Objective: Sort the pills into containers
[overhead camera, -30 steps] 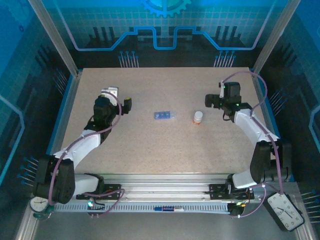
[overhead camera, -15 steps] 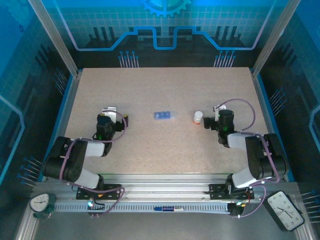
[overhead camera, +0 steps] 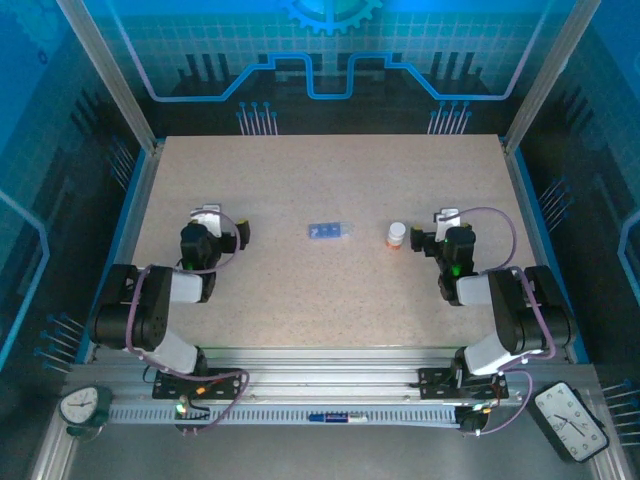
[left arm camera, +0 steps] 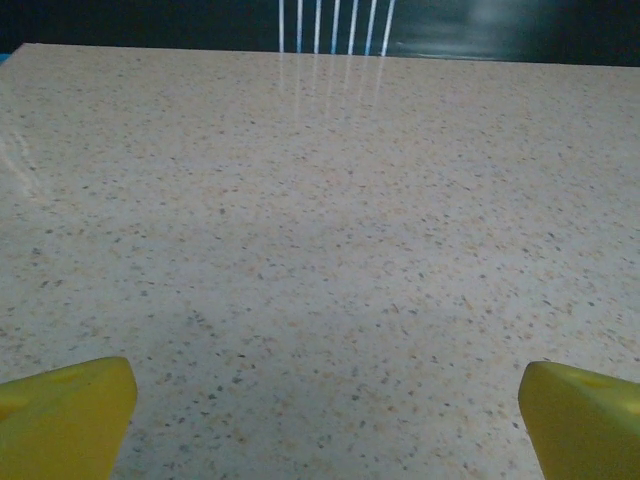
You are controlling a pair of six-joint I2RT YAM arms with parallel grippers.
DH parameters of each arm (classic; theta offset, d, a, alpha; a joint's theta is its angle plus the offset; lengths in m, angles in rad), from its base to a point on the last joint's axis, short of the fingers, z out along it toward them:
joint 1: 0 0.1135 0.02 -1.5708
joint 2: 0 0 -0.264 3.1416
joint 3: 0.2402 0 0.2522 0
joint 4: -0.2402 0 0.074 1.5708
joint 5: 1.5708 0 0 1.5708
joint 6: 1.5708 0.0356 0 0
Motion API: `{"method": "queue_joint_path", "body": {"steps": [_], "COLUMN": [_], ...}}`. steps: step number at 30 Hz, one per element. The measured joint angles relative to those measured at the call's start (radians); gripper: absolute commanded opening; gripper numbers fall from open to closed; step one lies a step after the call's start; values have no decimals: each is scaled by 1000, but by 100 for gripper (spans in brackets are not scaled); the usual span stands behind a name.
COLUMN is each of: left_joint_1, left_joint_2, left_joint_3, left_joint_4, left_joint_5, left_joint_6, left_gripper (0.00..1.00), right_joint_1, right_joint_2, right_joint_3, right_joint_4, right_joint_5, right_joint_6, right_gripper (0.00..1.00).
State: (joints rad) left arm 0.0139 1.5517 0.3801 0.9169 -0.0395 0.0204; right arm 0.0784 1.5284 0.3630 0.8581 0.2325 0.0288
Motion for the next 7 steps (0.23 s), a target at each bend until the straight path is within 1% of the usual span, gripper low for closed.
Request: {"method": "queue_joint_path", "body": {"steps": [7], "left_joint_1": [0], "left_joint_2": [0], "left_joint_3": [0], "left_joint_4": [-4], "left_joint_5": [11], "left_joint_6": [-3], "left_gripper": [99], "right_joint_1": [1], "right_joint_2": [0], "right_joint_3": [5], "right_joint_4": [0], "right_joint_5": [-7], "right_joint_6": [-1], "right_gripper": [100]}}
